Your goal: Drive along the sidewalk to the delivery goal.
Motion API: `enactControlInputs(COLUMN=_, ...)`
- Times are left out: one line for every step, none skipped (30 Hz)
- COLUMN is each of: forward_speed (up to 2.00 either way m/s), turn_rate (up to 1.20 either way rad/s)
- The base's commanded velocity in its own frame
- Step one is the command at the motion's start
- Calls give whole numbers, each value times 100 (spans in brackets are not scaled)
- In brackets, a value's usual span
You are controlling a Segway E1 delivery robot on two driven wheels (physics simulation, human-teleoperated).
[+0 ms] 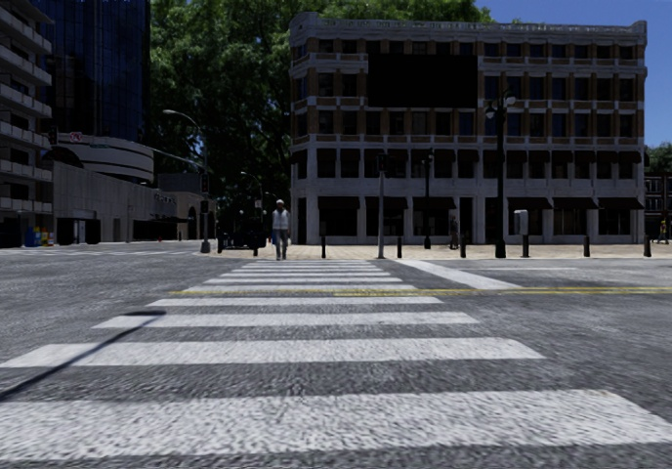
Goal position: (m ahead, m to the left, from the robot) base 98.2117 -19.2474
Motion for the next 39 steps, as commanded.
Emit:
enactControlInputs(forward_speed=196, turn_rate=0)
enactControlInputs(forward_speed=196, turn_rate=0)
enactControlInputs(forward_speed=196, turn_rate=0)
enactControlInputs(forward_speed=196, turn_rate=-5)
enactControlInputs(forward_speed=196, turn_rate=-5)
enactControlInputs(forward_speed=196, turn_rate=-10)
enactControlInputs(forward_speed=196, turn_rate=-13)
enactControlInputs(forward_speed=196, turn_rate=-14)
enactControlInputs(forward_speed=196, turn_rate=-14)
enactControlInputs(forward_speed=196, turn_rate=-17)
enactControlInputs(forward_speed=196, turn_rate=-21)
enactControlInputs(forward_speed=196, turn_rate=-22)
enactControlInputs(forward_speed=196, turn_rate=-23)
enactControlInputs(forward_speed=196, turn_rate=-23)
enactControlInputs(forward_speed=196, turn_rate=-23)
enactControlInputs(forward_speed=196, turn_rate=-23)
enactControlInputs(forward_speed=196, turn_rate=-23)
enactControlInputs(forward_speed=196, turn_rate=-23)
enactControlInputs(forward_speed=196, turn_rate=-23)
enactControlInputs(forward_speed=196, turn_rate=-23)
enactControlInputs(forward_speed=196, turn_rate=-23)
enactControlInputs(forward_speed=196, turn_rate=-23)
enactControlInputs(forward_speed=196, turn_rate=-23)
enactControlInputs(forward_speed=196, turn_rate=-23)
enactControlInputs(forward_speed=196, turn_rate=-23)
enactControlInputs(forward_speed=196, turn_rate=-23)
enactControlInputs(forward_speed=196, turn_rate=-23)
enactControlInputs(forward_speed=196, turn_rate=-23)
enactControlInputs(forward_speed=196, turn_rate=-23)
enactControlInputs(forward_speed=196, turn_rate=-23)
enactControlInputs(forward_speed=196, turn_rate=-23)
enactControlInputs(forward_speed=196, turn_rate=-23)
enactControlInputs(forward_speed=196, turn_rate=-23)
enactControlInputs(forward_speed=196, turn_rate=-23)
enactControlInputs(forward_speed=196, turn_rate=-23)
enactControlInputs(forward_speed=196, turn_rate=-23)
enactControlInputs(forward_speed=196, turn_rate=-23)
enactControlInputs(forward_speed=196, turn_rate=-23)
enactControlInputs(forward_speed=196, turn_rate=-13)
